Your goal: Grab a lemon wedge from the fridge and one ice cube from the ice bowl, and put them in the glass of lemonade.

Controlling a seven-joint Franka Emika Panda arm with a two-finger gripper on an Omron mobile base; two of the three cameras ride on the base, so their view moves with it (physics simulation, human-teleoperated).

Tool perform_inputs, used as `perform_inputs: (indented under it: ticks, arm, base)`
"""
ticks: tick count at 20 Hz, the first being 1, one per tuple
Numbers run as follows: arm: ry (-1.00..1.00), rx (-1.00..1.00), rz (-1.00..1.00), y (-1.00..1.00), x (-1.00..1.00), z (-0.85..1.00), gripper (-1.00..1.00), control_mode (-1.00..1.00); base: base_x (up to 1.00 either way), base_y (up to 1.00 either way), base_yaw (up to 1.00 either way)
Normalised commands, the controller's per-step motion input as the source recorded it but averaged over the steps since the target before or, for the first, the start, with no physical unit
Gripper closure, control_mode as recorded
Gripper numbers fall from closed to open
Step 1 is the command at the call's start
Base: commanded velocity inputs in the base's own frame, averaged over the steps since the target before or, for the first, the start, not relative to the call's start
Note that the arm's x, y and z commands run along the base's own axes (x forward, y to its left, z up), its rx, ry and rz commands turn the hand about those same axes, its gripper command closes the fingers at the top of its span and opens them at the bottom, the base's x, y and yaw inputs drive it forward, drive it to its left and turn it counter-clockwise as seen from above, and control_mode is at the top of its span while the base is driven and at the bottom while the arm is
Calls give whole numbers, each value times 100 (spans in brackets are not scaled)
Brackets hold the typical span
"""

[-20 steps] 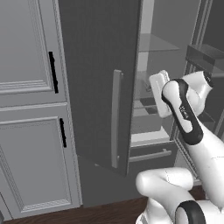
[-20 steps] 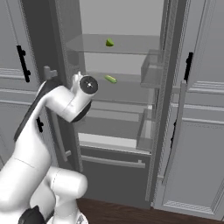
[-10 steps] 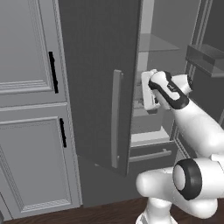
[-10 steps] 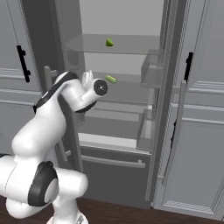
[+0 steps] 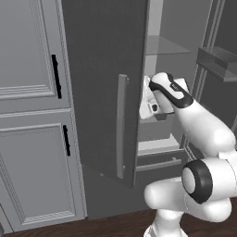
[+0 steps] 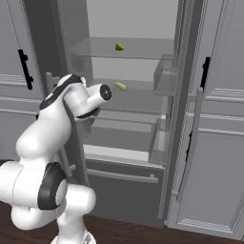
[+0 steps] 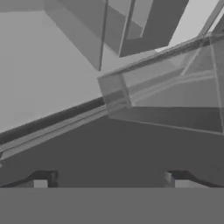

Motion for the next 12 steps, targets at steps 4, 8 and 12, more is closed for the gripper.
perform_inputs:
  ticks: [4,8,12]
  arm:
    - [-7,-5,31,100,-99,0,-100,-100]
    - [-11,-1,28,79,-100,9,-100,-100]
    - [-26,0,19,10,-99,46,-100,-100]
  base:
    - [0,0,0]
    - [0,0,0]
    - [0,0,0]
